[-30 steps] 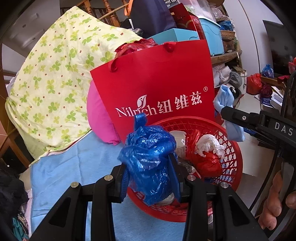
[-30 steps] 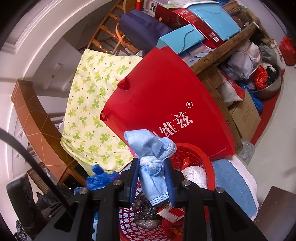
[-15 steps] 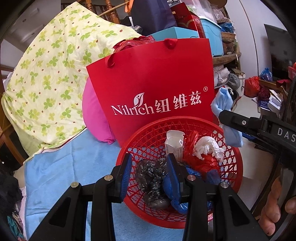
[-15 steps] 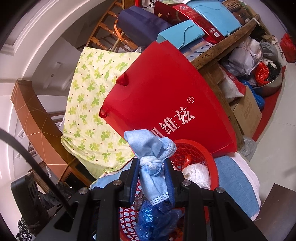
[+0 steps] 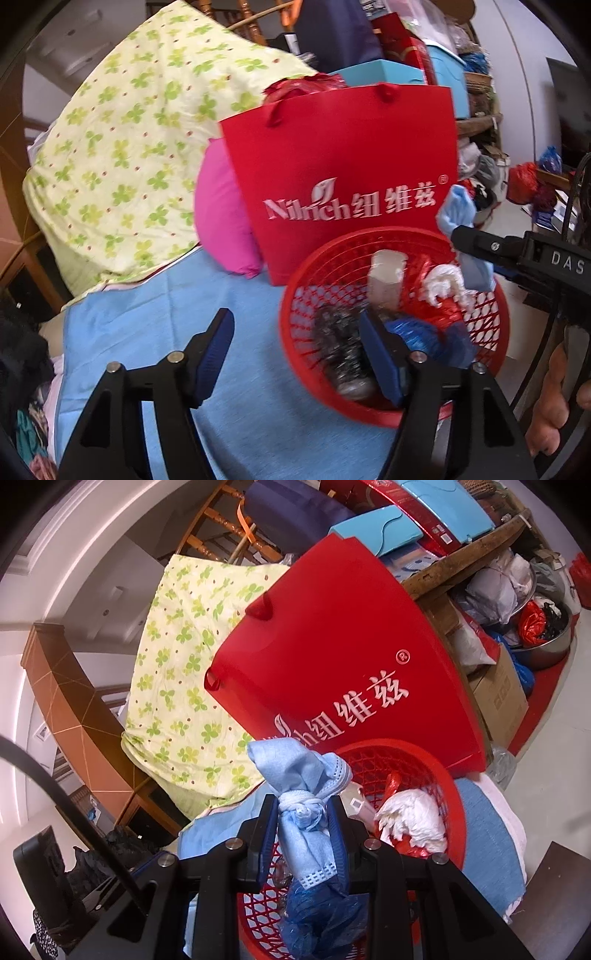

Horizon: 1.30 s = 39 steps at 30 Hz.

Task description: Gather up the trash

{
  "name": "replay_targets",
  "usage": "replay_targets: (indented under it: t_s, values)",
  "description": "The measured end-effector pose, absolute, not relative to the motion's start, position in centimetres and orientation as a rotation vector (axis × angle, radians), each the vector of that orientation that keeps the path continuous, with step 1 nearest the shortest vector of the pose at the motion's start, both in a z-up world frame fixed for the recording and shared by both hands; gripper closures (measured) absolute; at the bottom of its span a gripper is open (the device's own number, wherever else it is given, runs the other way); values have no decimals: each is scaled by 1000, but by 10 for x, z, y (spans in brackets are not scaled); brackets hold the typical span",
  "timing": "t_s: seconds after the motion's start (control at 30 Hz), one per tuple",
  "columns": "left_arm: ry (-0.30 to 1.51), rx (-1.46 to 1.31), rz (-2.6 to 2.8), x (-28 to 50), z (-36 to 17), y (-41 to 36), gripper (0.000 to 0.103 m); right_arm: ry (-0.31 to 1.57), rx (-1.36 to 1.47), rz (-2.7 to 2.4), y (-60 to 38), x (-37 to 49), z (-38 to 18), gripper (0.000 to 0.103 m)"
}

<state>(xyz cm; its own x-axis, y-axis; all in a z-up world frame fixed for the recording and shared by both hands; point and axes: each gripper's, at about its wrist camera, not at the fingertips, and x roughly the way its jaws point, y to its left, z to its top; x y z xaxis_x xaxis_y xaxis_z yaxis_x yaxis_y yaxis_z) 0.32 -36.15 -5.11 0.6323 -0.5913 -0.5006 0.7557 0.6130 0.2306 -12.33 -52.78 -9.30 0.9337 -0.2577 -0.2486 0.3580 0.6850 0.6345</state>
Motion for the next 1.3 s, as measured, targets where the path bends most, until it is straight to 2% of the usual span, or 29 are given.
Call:
replay_targets:
  t_s: [0.07,0.1,0.13,0.17,0.2,0.3,0.37,0.43,0.83,0.97,1.2,1.3]
  values:
    - [409,441,-779,9,-53,-352,29,153,746,-336,-526,-120,-94,71]
    - [418,435,-769,12,-54,-347,29,155,747,-333,-525,-118,-93,65]
    - [427,430,-760,14,-55,-342,29,155,746,-333,-524,-117,-93,45]
    - [436,425,-751,17,-56,-337,29,151,746,-335,-523,-117,-93,34]
    - [443,419,-740,20,-57,-332,29,134,739,-336,-520,-119,-91,29]
    - [453,401,-714,22,-57,-319,28,81,686,-354,-512,-124,-83,29]
    - [453,391,-694,22,-55,-311,21,55,662,-361,-507,-127,-80,29]
    - [433,378,-668,21,-50,-302,18,46,643,-375,-502,-128,-78,29]
    - [386,345,-604,9,-19,-253,17,59,473,-439,-447,-129,-65,29]
    - [364,350,-585,4,-10,-239,5,77,463,-452,-427,-139,-63,28]
    - [351,332,-576,-3,0,-215,5,173,419,-461,-398,-147,-50,28]
    - [354,326,-576,-7,3,-209,5,200,388,-470,-386,-154,-41,25]
